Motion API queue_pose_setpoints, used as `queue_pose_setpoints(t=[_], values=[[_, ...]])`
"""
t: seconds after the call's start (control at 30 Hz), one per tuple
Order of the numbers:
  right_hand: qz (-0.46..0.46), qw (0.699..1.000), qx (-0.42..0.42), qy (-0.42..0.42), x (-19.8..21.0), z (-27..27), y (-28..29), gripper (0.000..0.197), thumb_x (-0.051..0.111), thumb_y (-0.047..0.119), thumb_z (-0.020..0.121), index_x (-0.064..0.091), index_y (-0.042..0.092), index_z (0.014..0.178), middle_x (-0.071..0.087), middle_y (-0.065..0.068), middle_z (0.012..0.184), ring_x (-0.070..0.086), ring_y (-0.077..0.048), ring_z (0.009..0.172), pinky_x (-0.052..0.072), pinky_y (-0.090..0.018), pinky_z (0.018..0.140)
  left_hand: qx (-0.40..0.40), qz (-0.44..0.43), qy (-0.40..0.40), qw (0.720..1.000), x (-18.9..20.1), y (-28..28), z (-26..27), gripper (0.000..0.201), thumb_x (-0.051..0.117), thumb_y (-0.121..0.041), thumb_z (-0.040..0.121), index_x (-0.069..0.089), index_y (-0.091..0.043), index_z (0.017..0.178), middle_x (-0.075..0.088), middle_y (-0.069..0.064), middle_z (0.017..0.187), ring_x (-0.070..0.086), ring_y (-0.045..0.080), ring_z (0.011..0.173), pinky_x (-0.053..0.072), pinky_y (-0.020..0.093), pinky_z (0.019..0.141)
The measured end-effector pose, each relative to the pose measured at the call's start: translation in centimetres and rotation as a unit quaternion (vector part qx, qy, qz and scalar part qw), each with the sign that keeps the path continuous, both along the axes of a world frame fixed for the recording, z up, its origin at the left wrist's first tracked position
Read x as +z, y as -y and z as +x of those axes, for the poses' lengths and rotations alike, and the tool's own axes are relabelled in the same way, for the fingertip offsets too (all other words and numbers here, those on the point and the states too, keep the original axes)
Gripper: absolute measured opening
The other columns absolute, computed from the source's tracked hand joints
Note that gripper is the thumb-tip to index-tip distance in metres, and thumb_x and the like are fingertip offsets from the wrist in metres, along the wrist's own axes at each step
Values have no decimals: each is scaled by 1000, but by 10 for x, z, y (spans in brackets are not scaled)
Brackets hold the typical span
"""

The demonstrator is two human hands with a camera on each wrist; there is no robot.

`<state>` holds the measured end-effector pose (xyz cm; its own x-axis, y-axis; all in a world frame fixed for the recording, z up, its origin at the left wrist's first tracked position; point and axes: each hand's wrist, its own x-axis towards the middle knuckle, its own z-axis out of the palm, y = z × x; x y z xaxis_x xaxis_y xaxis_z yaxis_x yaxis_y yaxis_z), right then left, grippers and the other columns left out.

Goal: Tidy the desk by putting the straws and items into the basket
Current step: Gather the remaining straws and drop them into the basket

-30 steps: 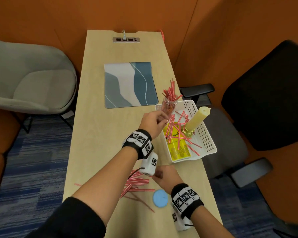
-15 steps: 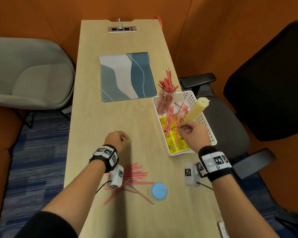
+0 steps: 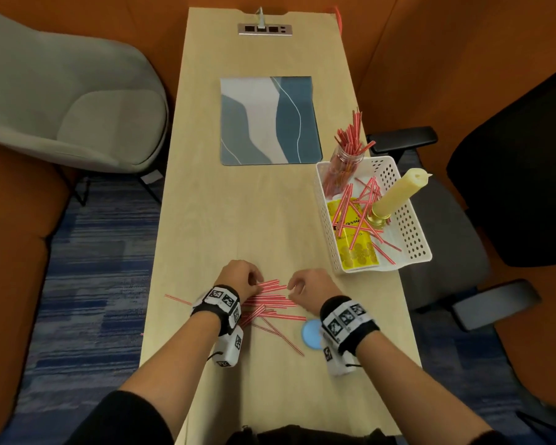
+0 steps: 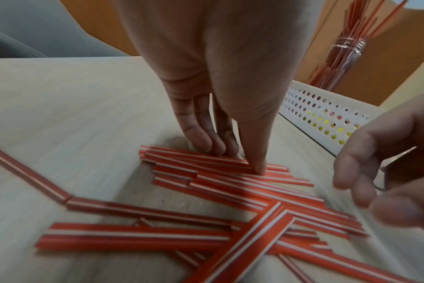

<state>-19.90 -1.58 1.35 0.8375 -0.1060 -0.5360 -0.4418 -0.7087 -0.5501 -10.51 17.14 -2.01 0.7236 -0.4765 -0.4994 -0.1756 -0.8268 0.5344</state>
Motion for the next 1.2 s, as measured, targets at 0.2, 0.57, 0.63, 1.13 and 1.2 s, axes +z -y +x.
queue_pose_setpoints(t=[0.2, 0.57, 0.63, 1.13, 1.2], values=[[-70, 997, 30, -26, -30, -15, -26, 17, 78, 23, 76, 71, 21, 91, 61, 0, 93, 59, -17, 84, 46, -25, 78, 6, -19, 5, 1000, -8, 1, -1, 11, 84, -24, 76, 75, -18, 80, 70, -6, 82, 65, 11, 77, 55, 25, 75], [-53, 998, 45, -7, -21, -19, -5, 9, 69, 17, 80, 76, 20, 84, 59, 13, 69, 58, -7, 70, 47, -18, 72, -1, -43, 17, 999, -7, 8, 15, 4, 72, -22, 84, 75, -22, 81, 71, -8, 81, 65, 10, 76, 51, 23, 72], [-34, 999, 21, 7, -20, -23, 0, 9, 69, 15, 80, 76, 20, 81, 59, 15, 66, 57, -5, 67, 45, -14, 69, 3, -89, 54, 995, 10, 16, 23, 5, 73, -25, 85, 74, -23, 81, 69, -7, 78, 62, 8, 71, 47, 21, 67], [55, 996, -55, 40, -1, -41, 34, 12, 69, 12, 79, 74, 22, 84, 63, 5, 72, 54, -3, 61, 42, -7, 62, 105, -397, -28, 911, 130, 182, 68, 40, 84, -35, 74, 70, -22, 109, 74, -2, 95, 72, 13, 87, 60, 32, 79], [79, 992, -85, 46, 8, -40, 43, 14, 71, 13, 82, 70, 27, 81, 64, 5, 71, 54, -1, 57, 46, -13, 64, 99, -365, -21, 926, 117, 182, 68, 43, 82, -36, 76, 68, -20, 114, 72, -4, 97, 69, 9, 89, 58, 30, 81]])
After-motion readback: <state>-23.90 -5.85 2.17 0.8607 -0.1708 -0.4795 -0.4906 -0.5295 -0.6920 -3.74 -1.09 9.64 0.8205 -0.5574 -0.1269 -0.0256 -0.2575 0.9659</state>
